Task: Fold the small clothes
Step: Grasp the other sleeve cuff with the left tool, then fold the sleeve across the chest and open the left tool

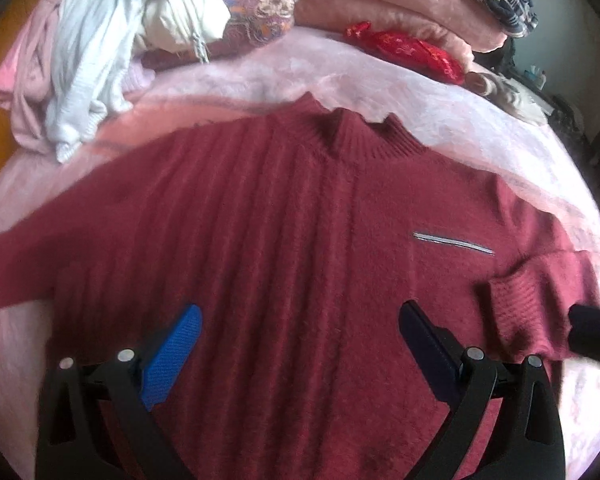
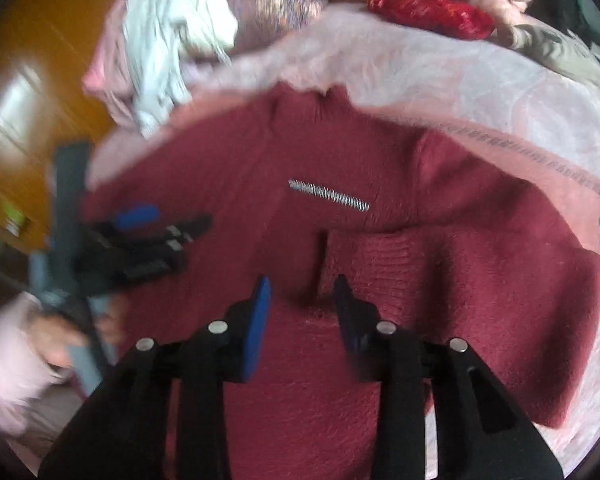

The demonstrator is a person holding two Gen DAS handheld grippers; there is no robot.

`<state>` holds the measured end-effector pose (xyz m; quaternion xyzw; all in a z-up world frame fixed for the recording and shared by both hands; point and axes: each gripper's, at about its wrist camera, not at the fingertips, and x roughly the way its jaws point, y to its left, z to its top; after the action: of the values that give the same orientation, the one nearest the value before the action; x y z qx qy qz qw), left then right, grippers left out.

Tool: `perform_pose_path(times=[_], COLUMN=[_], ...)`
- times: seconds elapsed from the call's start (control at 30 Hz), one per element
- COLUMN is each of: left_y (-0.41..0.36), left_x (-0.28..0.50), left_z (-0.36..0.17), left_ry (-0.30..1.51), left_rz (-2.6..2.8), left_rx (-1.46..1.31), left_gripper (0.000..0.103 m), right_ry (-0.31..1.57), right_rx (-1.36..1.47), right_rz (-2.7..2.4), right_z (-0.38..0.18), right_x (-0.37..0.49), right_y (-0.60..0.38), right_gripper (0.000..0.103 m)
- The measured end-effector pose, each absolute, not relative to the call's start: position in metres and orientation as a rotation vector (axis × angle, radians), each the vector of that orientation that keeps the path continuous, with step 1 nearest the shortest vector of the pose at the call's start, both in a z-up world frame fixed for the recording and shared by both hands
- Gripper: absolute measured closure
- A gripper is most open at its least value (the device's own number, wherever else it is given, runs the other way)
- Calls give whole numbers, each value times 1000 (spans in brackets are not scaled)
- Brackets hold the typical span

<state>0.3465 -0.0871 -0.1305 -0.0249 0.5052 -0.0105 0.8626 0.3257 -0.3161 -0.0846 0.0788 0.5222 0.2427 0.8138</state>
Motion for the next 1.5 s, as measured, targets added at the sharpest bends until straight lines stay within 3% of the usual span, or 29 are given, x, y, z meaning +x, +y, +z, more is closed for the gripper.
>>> perform_pose_path(times=[0.13, 0.47, 0.57, 0.67, 0.7, 0.73, 0.97, 1.3, 1.4, 1.5], left_y=[-118, -231, -246, -259, -262, -265, -241, -89, -55, -26], left_x=[341, 344, 343, 338, 338, 337, 335, 370, 375, 381], left_z=[-132, -158, -159, -154, -153, -151, -98, -74, -83, -100], left_ry=[1107, 1220, 1195, 1165, 1168, 1171, 999, 903, 905, 936], left_rz=[-108, -197, -188, -208, -252, -276, -296, -109, -50, -32], left_rx=[-100, -44, -31, 13, -5, -16, 9, 17, -4, -19], left_gripper=[4, 5, 21, 57, 79, 81, 84, 84, 84, 83], right_ry=[1043, 1074, 1074, 1068, 1065, 1059, 1023, 1094, 1136, 1170], right_rx=[219, 260, 262, 296, 306, 318, 401, 456, 462, 482], right_rz=[397, 301, 295, 268, 261, 258, 243, 327, 330, 336], right_z=[-60, -96, -99, -102, -103, -102, -96, -114, -126, -137], right_x=[314, 287, 276, 271, 270, 269, 267, 292, 304, 315], right_y=[-370, -434, -448, -463, -467, -471, -488, -442, -419, -404], right_gripper=[68, 68, 68, 68, 68, 68, 68, 68, 51, 51])
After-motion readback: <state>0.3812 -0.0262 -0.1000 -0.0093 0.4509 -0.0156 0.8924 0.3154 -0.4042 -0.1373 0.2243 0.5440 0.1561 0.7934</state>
